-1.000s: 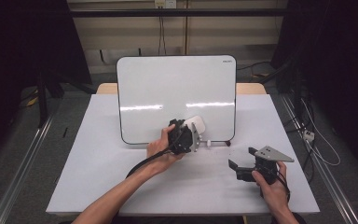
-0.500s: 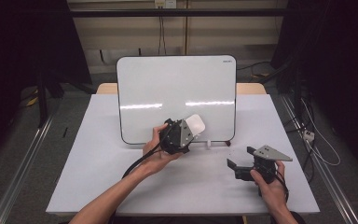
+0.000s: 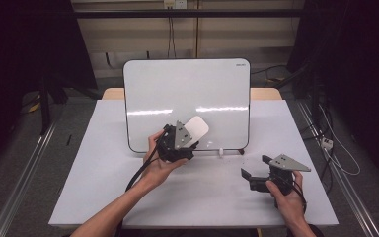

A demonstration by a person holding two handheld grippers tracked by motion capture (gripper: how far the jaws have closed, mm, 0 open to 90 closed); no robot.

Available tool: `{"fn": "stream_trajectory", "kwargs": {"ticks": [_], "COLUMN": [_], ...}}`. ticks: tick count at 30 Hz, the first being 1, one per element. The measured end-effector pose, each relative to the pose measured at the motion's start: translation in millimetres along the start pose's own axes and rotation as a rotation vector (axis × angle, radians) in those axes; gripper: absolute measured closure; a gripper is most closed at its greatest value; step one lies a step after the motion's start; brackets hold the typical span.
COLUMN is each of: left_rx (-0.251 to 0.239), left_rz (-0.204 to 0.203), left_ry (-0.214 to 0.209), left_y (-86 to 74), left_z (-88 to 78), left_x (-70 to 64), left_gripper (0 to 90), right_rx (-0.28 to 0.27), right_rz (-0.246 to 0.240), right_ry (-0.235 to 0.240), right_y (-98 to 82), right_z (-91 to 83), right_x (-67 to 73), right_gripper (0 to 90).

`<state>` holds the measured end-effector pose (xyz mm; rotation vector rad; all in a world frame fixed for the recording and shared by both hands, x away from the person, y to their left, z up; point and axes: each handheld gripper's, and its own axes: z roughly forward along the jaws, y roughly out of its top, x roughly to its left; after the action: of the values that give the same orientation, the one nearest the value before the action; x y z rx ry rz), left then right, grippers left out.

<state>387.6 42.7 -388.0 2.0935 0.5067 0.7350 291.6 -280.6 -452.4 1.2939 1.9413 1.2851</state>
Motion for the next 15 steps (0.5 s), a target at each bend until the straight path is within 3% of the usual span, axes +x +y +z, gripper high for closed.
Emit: {"fn": "stream_trajectory", "kwargs": {"ticks": [5,15], "left_rx": [-0.008,-0.020], "left_rz": [-0.028,-0.057], "left_ry": [0.056,0.111], "left_y": [-6.5,-18.7], "left_z": [-13.4,-31.5], "left_x": [11.4,29.2], "left_gripper": [31.2,31.2], "right_rx": [-0.006,-0.002], "right_rz": [-0.008,-0.004], "right_ry": [0.001,-0.006], "right_y": [0.1,1.2], "right_z": [1.1,2.4], "right_x": [0.3,0.5], "right_gripper": [5.4,5.4]}}
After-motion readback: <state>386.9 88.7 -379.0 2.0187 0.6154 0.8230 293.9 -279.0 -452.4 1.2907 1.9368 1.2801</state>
